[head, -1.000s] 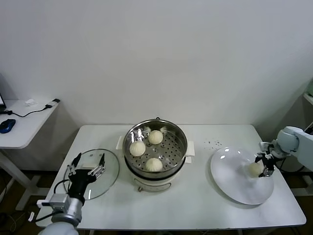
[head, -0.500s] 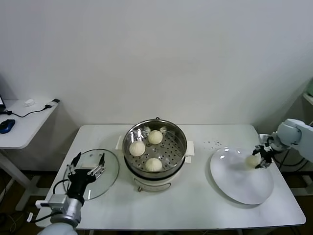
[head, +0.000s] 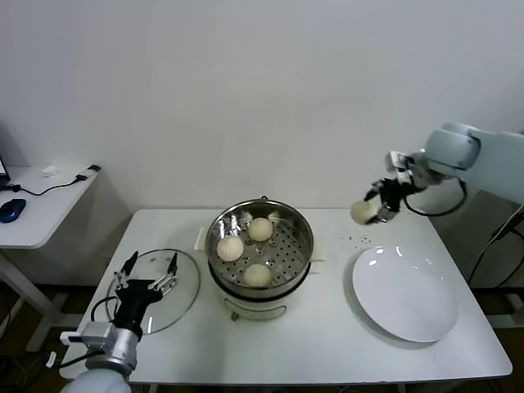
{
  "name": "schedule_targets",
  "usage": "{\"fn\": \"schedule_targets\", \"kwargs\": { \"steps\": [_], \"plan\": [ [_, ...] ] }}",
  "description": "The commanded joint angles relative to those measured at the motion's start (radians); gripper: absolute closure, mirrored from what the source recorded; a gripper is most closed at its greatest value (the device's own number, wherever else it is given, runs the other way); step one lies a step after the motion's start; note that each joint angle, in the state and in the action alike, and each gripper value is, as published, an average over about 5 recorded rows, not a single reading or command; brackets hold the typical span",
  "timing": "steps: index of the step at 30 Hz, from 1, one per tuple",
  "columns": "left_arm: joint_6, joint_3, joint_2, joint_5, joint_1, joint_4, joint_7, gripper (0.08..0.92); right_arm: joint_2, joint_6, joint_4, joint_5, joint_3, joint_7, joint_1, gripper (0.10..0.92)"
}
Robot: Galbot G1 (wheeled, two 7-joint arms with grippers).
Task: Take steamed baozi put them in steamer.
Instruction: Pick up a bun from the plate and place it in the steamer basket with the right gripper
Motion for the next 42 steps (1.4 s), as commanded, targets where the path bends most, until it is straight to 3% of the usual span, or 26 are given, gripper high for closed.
{"fn": "schedule_targets", "kwargs": {
  "steps": [1,19,39,42],
  "plan": [
    [-0.001,0.002,0.002,-0.009,-0.007,0.007,0.000,0.177,0.300,-0.123,0.117,0.311,-0.046,0.091,0.147,0.372],
    [-0.008,0.005,-0.009,-0.014,-0.017,0.026,-0.002,0.177,0.407,-0.266,0.068,0.311,-0.025,0.305,-0.156,0.372],
    [-0.026,-0.005,-0.013,-0.019,0.020,-0.002,-0.005,0.177,0.408,-0.294,0.066,0.257,-0.036,0.347,-0.180,0.370],
    [-0.029,-0.005,-0.012,-0.019,0.021,-0.006,-0.004,0.177,0.409,-0.292,0.062,0.255,-0.033,0.345,-0.183,0.341]
  ]
}}
